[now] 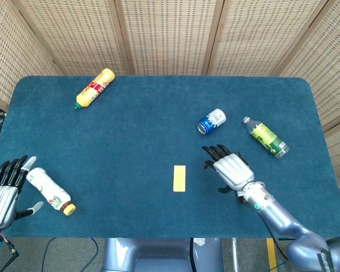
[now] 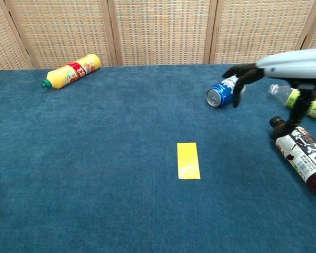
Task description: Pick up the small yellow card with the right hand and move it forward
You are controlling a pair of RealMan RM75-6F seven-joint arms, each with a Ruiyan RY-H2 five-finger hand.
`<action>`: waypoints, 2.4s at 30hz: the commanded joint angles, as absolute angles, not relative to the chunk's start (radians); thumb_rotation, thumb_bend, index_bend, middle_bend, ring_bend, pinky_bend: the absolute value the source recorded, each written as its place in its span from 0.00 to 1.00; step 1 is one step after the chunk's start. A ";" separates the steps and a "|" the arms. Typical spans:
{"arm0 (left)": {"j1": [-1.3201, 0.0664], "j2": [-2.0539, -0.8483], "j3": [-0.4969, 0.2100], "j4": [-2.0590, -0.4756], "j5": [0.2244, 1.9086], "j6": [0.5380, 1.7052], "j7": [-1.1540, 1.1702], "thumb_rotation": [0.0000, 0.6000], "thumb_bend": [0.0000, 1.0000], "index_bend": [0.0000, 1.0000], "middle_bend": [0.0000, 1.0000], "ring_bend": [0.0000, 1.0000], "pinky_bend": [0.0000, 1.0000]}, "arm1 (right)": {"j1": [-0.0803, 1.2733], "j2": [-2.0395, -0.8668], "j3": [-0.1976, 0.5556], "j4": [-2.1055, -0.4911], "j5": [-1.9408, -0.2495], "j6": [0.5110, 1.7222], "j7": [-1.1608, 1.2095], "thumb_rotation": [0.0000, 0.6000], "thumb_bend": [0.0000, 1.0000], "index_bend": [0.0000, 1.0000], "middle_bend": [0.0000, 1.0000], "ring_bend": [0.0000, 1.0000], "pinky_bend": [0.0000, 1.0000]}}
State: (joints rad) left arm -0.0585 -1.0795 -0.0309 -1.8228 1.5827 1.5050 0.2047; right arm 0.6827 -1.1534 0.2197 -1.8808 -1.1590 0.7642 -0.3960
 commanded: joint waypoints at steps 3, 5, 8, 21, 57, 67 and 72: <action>-0.066 -1.084 -0.034 -1.820 1.568 1.493 0.211 1.00 0.00 0.00 0.00 0.00 0.00 | 0.812 -1.290 0.223 -1.834 -0.993 0.740 -0.530 1.00 0.11 0.38 0.00 0.00 0.00; -0.069 -1.086 -0.036 -1.819 1.560 1.487 0.213 1.00 0.00 0.00 0.00 0.00 0.00 | 0.841 -1.323 0.217 -1.828 -0.954 0.754 -0.558 1.00 0.11 0.39 0.00 0.00 0.00; -0.075 -1.087 -0.037 -1.819 1.545 1.475 0.216 1.00 0.00 0.00 0.00 0.00 0.00 | 0.899 -1.408 0.189 -1.791 -0.873 0.772 -0.622 1.00 0.12 0.39 0.00 0.00 0.00; -0.075 -1.090 -0.027 -1.819 1.561 1.490 0.223 1.00 0.00 0.00 0.00 0.00 0.00 | 0.980 -1.585 0.105 -1.655 -0.754 0.882 -0.748 1.00 0.13 0.42 0.00 0.00 0.00; -0.087 -1.078 -0.024 -1.816 1.532 1.476 0.198 1.00 0.00 0.00 0.00 0.00 0.00 | 1.014 -1.749 0.077 -1.458 -0.770 0.905 -0.744 1.00 0.14 0.46 0.00 0.00 0.00; -0.088 -1.083 -0.021 -1.816 1.532 1.476 0.207 1.00 0.00 0.00 0.00 0.00 0.00 | 0.989 -1.729 0.084 -1.431 -0.856 1.001 -0.754 1.00 0.26 0.48 0.00 0.00 0.00; -0.088 -1.085 -0.019 -1.817 1.536 1.476 0.212 1.00 0.00 0.00 0.00 0.00 0.00 | 0.955 -1.689 0.092 -1.482 -0.923 1.038 -0.694 1.00 0.29 0.45 0.00 0.00 0.00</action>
State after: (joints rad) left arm -0.0882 -1.0852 -0.0188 -1.8170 1.5358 1.4761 0.2118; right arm 0.9697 -1.7059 0.0876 -1.4616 -0.9008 1.0244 -0.7155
